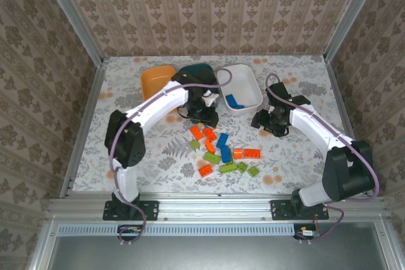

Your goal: Sort the legos into containers by color

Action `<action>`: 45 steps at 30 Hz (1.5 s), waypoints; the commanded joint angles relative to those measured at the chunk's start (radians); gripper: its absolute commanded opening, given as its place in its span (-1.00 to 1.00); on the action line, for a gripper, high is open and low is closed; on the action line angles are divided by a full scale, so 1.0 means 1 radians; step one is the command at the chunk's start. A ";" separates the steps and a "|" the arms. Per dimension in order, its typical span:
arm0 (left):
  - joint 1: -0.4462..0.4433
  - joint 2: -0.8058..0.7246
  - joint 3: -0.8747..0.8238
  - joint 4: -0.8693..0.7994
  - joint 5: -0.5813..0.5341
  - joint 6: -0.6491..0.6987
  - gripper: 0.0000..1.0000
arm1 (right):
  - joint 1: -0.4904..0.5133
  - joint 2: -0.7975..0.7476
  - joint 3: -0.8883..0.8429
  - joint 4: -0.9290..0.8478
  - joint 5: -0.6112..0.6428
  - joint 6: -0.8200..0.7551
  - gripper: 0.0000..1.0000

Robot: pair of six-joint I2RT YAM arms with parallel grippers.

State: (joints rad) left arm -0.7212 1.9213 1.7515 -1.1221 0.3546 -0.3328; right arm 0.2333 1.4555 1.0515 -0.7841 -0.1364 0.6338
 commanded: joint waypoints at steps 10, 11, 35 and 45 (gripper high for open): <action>0.054 0.296 0.472 0.135 0.098 -0.150 -0.31 | -0.006 -0.031 -0.045 -0.066 -0.025 0.027 0.28; 0.053 0.335 0.528 0.126 0.096 -0.155 -0.31 | -0.005 -0.040 -0.057 -0.075 -0.027 0.032 0.29; 0.088 0.520 0.871 0.087 0.136 -0.200 0.50 | 0.061 -0.145 -0.294 -0.032 -0.094 0.184 0.53; 0.127 0.233 0.536 0.083 0.075 -0.109 0.65 | 0.116 0.008 -0.234 0.070 -0.078 0.293 0.55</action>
State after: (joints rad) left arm -0.6106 2.2341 2.3638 -1.0241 0.4557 -0.4896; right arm 0.3435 1.4357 0.7959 -0.7414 -0.2180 0.8677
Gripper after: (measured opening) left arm 0.821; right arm 0.772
